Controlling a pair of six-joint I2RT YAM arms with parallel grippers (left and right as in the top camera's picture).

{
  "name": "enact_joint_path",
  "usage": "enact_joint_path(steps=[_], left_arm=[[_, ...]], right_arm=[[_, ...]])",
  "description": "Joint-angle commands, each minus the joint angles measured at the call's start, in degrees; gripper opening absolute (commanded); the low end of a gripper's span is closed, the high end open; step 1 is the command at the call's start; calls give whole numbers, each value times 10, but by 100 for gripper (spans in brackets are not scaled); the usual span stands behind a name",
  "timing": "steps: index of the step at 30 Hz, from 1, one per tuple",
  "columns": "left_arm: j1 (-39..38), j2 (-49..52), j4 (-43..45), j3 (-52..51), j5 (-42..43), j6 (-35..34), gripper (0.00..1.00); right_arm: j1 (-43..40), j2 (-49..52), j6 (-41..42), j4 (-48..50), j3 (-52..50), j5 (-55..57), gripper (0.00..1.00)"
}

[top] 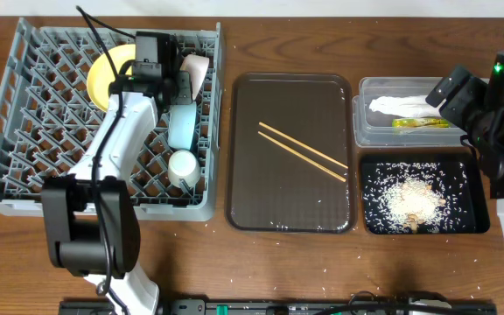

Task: Sort waste into correct bins and load items into the dishwasher
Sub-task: 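Lower the yellow plate upright into the rack slots and release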

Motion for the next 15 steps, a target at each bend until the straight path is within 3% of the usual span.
enact_joint_path(steps=[1, 8, 15], left_arm=[[0, 3, 5, -2, -30, -2, 7], [2, 7, 3, -2, -100, -14, 8], [3, 13, 3, -2, -102, -14, 8]], right_arm=[[-2, 1, 6, -1, 0, 2, 99], [-2, 1, 6, -1, 0, 2, 99], [-2, 1, 6, -1, 0, 2, 99]])
